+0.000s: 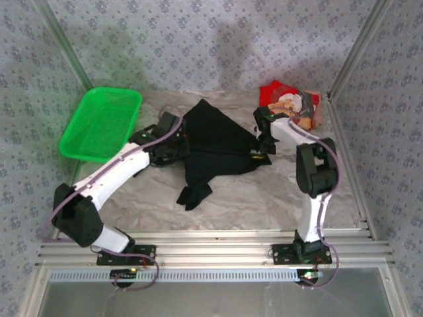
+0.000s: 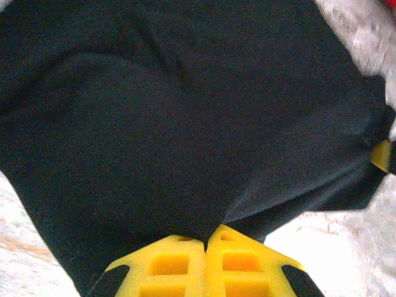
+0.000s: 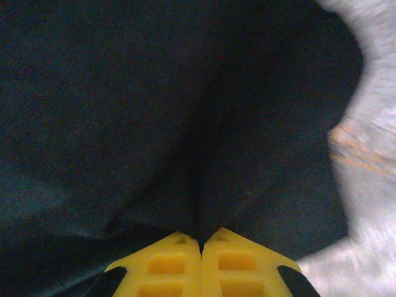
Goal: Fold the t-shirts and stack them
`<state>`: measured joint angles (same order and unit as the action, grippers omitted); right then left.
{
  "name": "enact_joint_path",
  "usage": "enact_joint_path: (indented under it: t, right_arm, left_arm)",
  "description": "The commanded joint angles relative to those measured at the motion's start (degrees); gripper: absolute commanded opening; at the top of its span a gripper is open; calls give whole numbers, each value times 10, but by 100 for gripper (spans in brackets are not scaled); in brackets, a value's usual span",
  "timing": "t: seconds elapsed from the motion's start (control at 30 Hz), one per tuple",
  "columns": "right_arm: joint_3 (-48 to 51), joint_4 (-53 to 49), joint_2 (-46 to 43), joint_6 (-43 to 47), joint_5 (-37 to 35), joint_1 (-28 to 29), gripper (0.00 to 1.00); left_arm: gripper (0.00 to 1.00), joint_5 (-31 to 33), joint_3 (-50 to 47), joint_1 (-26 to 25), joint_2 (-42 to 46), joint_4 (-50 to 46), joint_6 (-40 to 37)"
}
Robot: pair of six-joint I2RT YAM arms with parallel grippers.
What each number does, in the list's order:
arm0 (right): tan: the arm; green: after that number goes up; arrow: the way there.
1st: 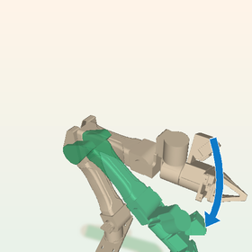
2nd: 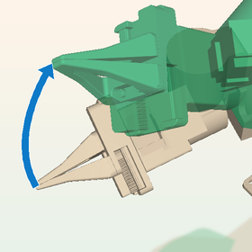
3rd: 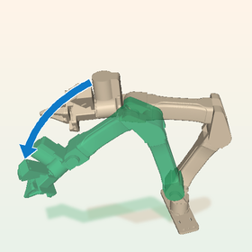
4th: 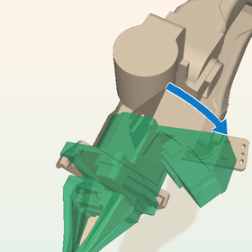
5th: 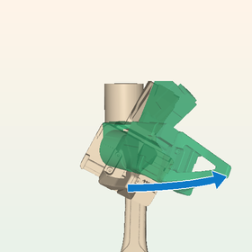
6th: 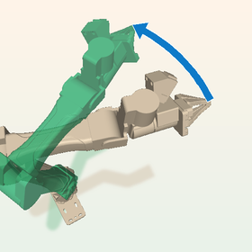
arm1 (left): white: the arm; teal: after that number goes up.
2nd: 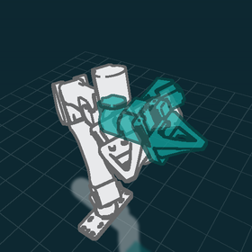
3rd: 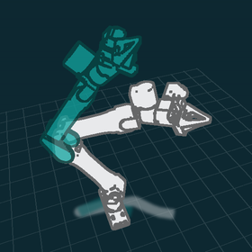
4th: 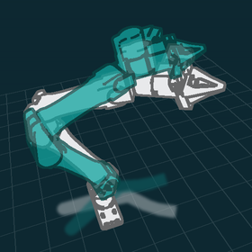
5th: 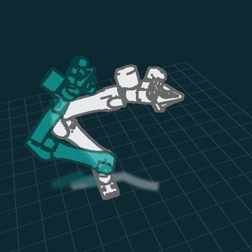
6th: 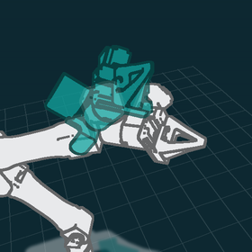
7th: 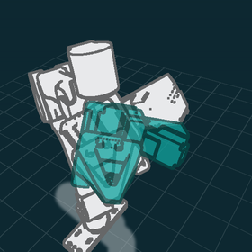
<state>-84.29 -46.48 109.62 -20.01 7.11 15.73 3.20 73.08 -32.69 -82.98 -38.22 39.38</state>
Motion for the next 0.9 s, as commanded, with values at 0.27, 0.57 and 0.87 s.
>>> enact_joint_path:
  t: [0.27, 0.57, 0.87]
  right_arm:
    - [-15, 106, -337, -72, 163, -138, 0]
    - [-14, 154, -375, -93, 202, -160, 0]
    - [-12, 226, -372, -156, 336, -157, 0]
  left_arm:
    - [0, 96, 195, 11, 159, -21, -134]
    - [1, 33, 219, 11, 158, -16, -191]
    - [4, 68, 332, 12, 133, -74, -272]
